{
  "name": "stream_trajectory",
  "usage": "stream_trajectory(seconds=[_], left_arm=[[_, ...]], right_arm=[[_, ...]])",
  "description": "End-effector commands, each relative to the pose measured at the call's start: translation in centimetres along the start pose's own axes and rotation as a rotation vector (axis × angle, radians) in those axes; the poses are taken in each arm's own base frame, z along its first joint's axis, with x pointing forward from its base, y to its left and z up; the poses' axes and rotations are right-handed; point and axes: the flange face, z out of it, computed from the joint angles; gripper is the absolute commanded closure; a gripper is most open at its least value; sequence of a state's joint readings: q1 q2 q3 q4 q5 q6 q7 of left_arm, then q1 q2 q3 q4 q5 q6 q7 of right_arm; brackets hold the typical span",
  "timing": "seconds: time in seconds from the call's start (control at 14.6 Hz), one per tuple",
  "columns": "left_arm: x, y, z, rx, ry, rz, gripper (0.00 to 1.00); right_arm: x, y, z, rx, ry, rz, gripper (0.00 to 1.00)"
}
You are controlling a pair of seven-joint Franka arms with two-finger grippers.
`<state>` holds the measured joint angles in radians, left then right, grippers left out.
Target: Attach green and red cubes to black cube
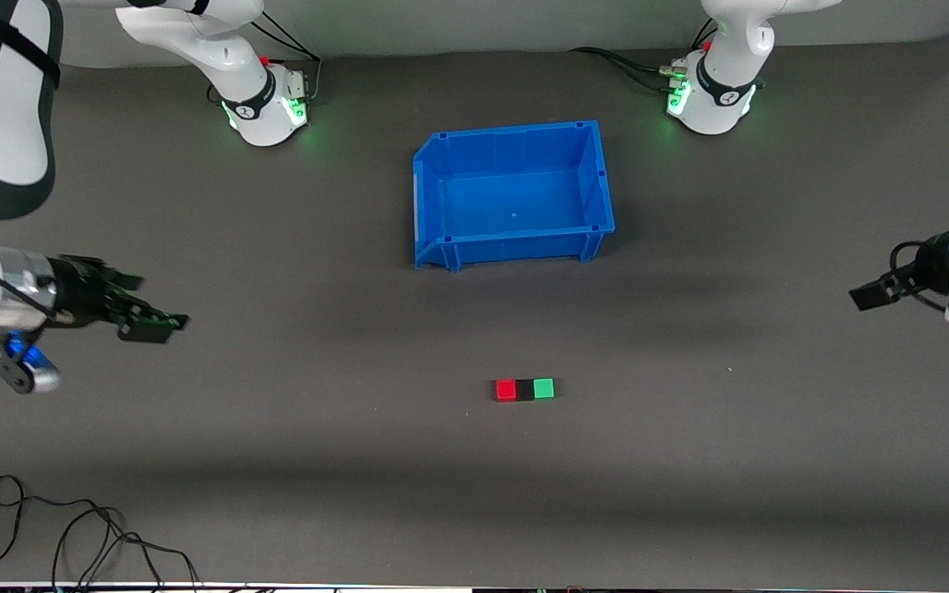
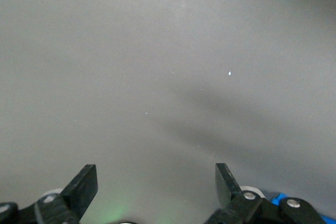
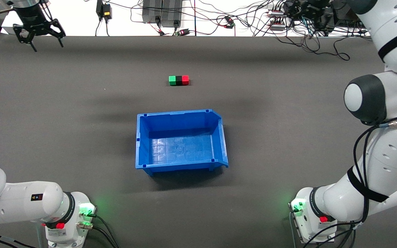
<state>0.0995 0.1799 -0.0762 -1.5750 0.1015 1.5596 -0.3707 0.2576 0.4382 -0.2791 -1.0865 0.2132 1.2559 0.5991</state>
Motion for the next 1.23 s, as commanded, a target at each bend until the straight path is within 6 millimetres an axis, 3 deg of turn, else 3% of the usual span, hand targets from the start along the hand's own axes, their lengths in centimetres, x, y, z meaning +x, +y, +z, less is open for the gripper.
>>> stream_trajectory(seconds=[0.0, 0.27, 0.34, 0.48, 0.68, 0.89, 1.16], left_arm=[[-1.5, -1.5, 0.5, 0.026, -0.005, 0.051, 0.00], [-2.1, -1.5, -0.5, 0.028, -0.007, 0.110, 0.00], [-2.0, -1.7, -0.9, 0.026, -0.008, 0.211, 0.00], [-1.5, -2.7, -2.7, 0.014, 0.026, 0.405, 0.00], [-2.2, -3.6, -4.2, -0.014, 0.038, 0.381, 0.00], [-2.9, -6.3, -6.3, -0.108, 0.092, 0.338, 0.00], [-1.0, -5.4, -6.6, -0.126, 0.131, 0.329, 0.00]], right_arm=[[-1.5, 2.7, -2.4, -0.086, 0.069, -0.166, 0.00], [-0.3, 6.1, -3.8, -0.108, 0.086, -0.302, 0.00], [0.3, 7.1, -4.0, -0.102, 0.083, -0.324, 0.00], [0.6, 7.2, -4.0, -0.102, 0.089, -0.340, 0.00], [0.6, 6.7, -3.7, -0.102, 0.089, -0.344, 0.00], [0.7, 7.4, -4.0, -0.052, 0.079, -0.332, 0.00], [0.8, 8.7, -4.1, -0.042, 0.073, -0.319, 0.00]])
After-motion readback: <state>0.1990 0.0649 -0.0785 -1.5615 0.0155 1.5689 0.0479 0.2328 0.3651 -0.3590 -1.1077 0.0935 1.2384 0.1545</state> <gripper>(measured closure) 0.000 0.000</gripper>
